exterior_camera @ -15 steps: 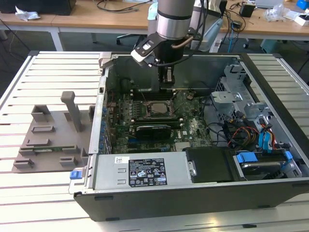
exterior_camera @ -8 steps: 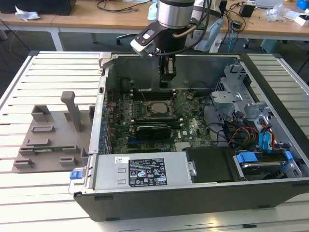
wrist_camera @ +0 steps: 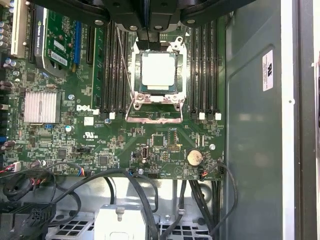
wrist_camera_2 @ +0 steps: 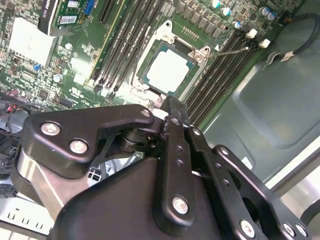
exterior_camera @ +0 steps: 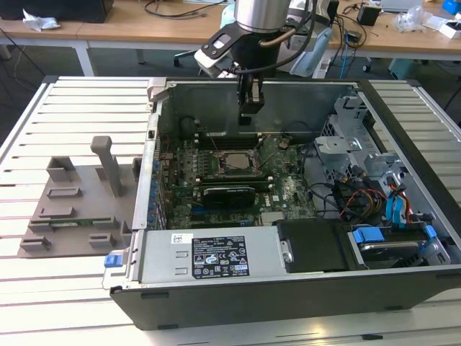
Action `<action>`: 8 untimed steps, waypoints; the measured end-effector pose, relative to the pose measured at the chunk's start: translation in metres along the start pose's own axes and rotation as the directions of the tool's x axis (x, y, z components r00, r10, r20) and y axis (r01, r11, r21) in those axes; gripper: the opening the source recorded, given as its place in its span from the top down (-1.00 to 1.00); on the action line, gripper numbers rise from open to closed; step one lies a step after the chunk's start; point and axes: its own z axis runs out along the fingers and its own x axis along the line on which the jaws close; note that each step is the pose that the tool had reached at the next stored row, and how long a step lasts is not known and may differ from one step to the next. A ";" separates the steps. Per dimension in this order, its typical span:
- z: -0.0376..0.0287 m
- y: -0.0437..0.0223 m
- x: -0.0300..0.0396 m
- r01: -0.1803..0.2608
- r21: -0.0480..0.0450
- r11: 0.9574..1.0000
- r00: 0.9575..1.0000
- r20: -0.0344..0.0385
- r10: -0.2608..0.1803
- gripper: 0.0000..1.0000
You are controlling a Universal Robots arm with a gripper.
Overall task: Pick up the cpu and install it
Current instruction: 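Place the cpu into insertion slot, then close the cpu cover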
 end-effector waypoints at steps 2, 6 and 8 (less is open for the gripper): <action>-0.0001 0.0000 0.0000 0.000 0.000 1.000 1.000 0.000 0.000 0.79; -0.0002 0.0000 0.0000 0.000 0.000 1.000 1.000 0.000 0.000 0.79; -0.0003 0.0003 0.0000 0.000 0.000 1.000 1.000 0.000 0.000 0.79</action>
